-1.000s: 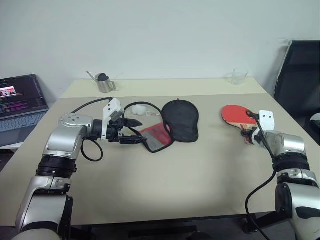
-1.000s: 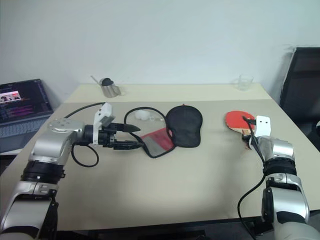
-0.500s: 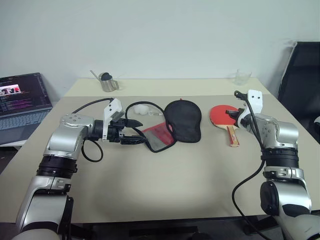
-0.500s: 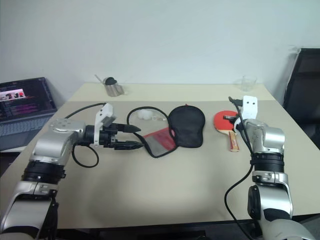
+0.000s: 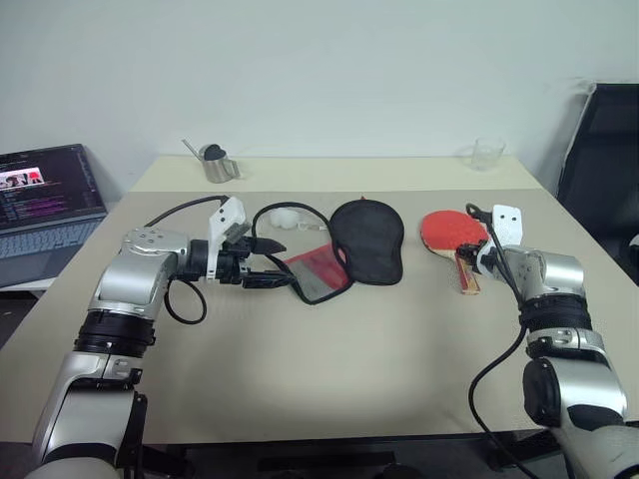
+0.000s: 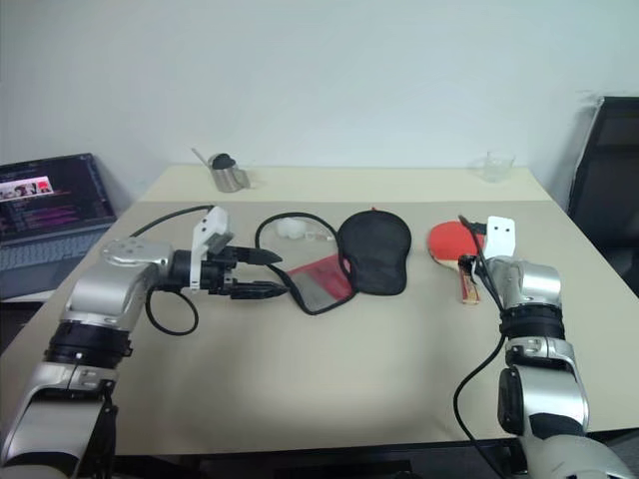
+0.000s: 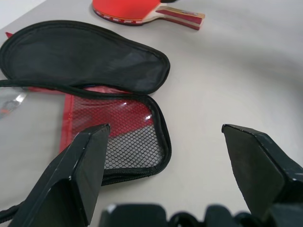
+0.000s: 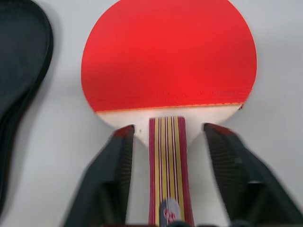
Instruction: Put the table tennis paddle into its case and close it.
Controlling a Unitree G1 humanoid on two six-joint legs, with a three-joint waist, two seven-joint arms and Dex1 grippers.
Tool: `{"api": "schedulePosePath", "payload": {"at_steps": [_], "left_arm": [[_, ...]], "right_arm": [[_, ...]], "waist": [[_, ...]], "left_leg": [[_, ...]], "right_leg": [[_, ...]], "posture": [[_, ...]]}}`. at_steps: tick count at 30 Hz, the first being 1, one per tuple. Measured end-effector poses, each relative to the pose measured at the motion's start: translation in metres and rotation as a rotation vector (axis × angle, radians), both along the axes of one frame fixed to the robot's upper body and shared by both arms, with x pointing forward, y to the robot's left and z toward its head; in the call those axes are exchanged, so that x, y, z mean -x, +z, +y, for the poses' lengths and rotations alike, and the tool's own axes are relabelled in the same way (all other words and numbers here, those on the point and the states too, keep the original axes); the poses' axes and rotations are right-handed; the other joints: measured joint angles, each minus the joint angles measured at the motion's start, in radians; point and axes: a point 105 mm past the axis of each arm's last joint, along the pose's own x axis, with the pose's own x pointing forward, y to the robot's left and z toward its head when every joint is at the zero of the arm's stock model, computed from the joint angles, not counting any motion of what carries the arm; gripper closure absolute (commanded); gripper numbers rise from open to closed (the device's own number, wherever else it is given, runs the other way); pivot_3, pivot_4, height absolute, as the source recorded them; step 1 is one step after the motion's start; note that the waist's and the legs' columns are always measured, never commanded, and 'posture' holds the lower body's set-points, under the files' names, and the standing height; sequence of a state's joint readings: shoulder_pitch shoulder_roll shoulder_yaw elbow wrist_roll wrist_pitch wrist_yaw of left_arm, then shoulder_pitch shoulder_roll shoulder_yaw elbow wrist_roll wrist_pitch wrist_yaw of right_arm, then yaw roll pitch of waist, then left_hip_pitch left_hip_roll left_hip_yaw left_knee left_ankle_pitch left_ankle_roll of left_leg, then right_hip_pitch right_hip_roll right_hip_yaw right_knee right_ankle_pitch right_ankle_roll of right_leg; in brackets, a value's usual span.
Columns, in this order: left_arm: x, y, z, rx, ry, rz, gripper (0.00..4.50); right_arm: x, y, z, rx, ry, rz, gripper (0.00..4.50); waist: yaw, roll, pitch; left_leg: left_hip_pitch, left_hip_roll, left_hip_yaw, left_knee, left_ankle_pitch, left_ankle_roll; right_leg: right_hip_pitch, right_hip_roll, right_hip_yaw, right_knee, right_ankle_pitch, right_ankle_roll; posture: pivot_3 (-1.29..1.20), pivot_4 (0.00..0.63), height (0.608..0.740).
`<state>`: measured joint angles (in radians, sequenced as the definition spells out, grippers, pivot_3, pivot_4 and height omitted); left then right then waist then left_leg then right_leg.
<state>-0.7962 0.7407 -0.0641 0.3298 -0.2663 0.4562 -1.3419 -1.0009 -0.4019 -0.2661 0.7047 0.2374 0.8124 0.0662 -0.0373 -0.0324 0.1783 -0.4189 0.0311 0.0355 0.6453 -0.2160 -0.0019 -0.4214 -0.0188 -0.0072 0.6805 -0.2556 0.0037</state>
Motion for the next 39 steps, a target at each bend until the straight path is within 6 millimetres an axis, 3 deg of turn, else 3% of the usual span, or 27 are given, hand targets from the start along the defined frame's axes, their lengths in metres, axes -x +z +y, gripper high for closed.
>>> {"api": "schedulePosePath", "payload": {"at_steps": [2,3,11,16,22,31,34,39], "left_arm": [[0.000,0.000,0.000,-0.002,-0.002,0.001,0.36],[0.000,-0.001,-0.001,-0.004,-0.003,0.003,0.36],[0.001,-0.003,0.002,-0.010,0.011,0.019,0.36],[0.003,-0.008,0.005,-0.014,0.029,0.035,0.36],[0.004,-0.008,0.004,-0.018,0.028,0.029,0.36],[0.005,-0.011,0.005,-0.020,0.042,0.035,0.36],[0.005,-0.011,0.005,-0.021,0.043,0.032,0.36],[0.006,-0.009,0.003,-0.024,0.034,0.020,0.36]], "right_arm": [[-0.004,0.002,-0.001,0.008,-0.013,-0.011,0.13],[-0.006,0.001,-0.001,0.008,-0.018,-0.009,0.02],[-0.006,-0.023,-0.006,0.039,-0.055,0.083,0.02],[-0.006,-0.024,-0.004,0.046,-0.042,0.089,0.02],[-0.006,-0.033,0.015,0.048,0.044,0.127,0.02],[-0.006,-0.035,0.014,0.085,0.039,0.126,0.02],[-0.007,-0.037,0.007,0.101,-0.013,0.110,0.63],[-0.008,-0.038,0.003,0.109,-0.044,0.093,2.33]], "waist": [[0.001,0.000,0.000],[0.001,0.000,0.000],[0.001,0.000,0.000],[-0.001,0.000,0.000],[-0.002,0.000,0.000],[-0.002,0.000,0.000],[0.000,0.000,0.000],[0.003,0.000,0.000]], "left_leg": [[0.000,0.000,0.000,0.000,0.000,0.000],[0.000,0.000,0.000,0.000,0.000,0.000],[0.000,0.000,0.000,0.000,0.000,0.000],[0.000,0.000,0.000,0.000,0.000,0.000],[0.000,0.000,0.000,0.000,0.000,0.000],[0.000,0.000,0.000,0.000,0.000,0.000],[0.000,0.000,0.000,0.000,0.000,0.000],[0.000,0.000,0.000,0.000,0.000,0.000]], "right_leg": [[0.000,0.000,0.000,0.000,0.000,0.000],[0.000,0.000,0.000,0.000,0.000,0.000],[0.000,0.000,0.000,0.000,0.000,0.000],[0.000,0.000,0.000,0.000,0.000,0.000],[0.000,0.000,0.000,0.000,0.000,0.000],[0.000,0.000,0.000,0.000,0.000,0.000],[0.000,-0.001,0.000,0.000,0.000,0.000],[0.001,-0.001,0.000,0.000,0.000,0.000]], "posture": [[0.00,0.150,0.740],[0.00,0.150,0.740],[0.00,0.150,0.740],[0.00,0.150,0.740],[0.00,0.150,0.740],[0.00,0.150,0.740],[0.00,0.150,0.740],[0.00,0.150,0.740]]}}
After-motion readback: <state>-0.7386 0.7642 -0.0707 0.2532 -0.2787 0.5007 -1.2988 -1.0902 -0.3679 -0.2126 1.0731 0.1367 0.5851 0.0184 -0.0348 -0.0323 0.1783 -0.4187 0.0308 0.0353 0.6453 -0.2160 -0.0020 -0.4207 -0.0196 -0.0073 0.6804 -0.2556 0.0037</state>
